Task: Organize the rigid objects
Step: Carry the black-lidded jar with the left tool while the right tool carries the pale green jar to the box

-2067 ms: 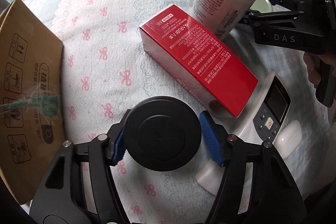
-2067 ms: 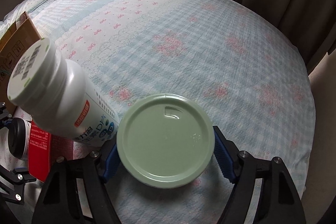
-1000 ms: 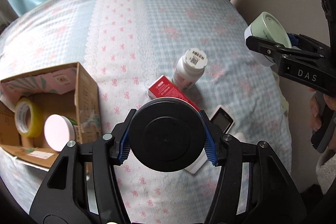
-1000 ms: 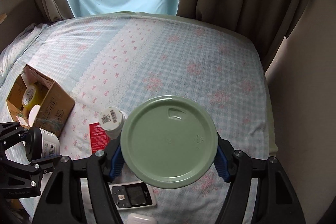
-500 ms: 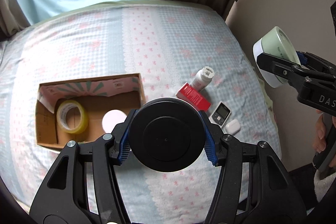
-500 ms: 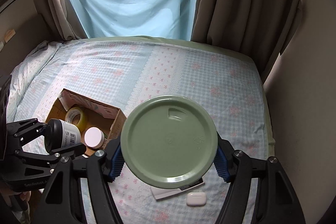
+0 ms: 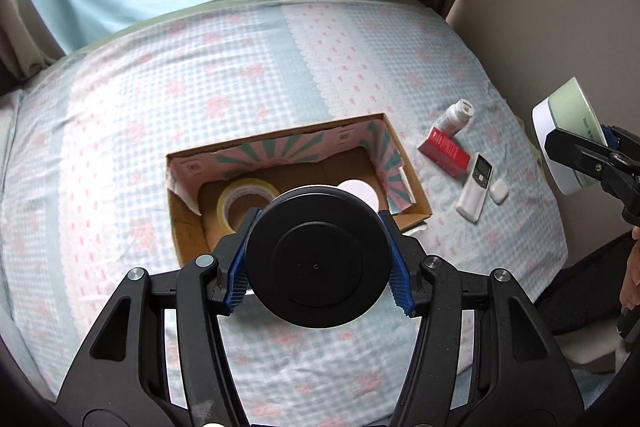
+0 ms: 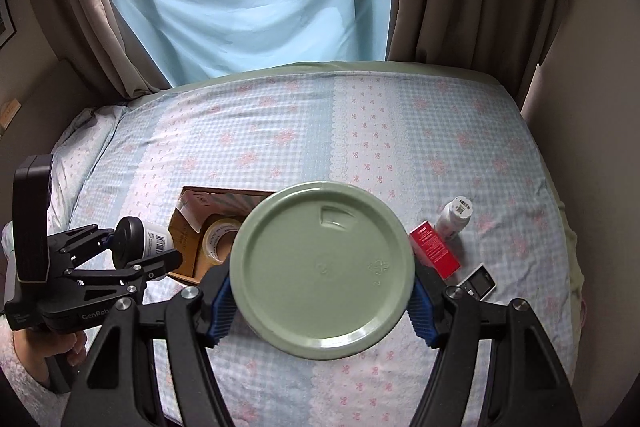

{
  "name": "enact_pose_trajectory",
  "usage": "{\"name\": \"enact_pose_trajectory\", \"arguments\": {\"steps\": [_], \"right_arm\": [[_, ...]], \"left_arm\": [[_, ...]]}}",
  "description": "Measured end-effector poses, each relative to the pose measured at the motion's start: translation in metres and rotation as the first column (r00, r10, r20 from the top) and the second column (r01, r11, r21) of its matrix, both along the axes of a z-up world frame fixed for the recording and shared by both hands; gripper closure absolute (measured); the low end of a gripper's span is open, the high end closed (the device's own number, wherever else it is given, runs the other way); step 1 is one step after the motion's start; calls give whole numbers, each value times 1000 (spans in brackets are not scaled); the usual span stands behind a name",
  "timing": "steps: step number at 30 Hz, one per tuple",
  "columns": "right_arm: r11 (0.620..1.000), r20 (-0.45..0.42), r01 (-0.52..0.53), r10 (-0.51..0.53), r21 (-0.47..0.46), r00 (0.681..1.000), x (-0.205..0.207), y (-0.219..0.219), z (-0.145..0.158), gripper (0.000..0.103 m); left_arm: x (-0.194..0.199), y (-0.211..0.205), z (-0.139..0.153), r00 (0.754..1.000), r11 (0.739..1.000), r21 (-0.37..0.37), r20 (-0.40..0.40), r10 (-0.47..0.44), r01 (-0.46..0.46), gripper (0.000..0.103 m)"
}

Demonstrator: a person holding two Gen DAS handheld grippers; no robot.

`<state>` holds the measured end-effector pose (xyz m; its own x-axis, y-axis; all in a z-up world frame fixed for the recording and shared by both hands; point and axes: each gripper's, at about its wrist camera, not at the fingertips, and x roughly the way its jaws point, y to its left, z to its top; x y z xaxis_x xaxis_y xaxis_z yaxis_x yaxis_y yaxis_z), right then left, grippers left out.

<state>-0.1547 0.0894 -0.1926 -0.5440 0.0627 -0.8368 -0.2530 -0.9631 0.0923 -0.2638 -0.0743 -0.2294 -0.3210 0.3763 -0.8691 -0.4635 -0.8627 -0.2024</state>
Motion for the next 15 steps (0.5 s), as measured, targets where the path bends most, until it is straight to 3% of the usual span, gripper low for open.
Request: {"name": "enact_pose_trajectory", "arguments": {"steps": [6, 15], "right_arm": [[1000, 63, -1, 1, -3, 998, -23, -29, -22, 37], [1000, 162, -9, 13, -23, 987, -73, -35, -83, 37]], "left_arm": [[-36, -26, -26, 1000, 1000, 4, 19, -13, 13, 50], [-82, -25, -96, 994, 999, -24, 100, -44, 46, 50]]}}
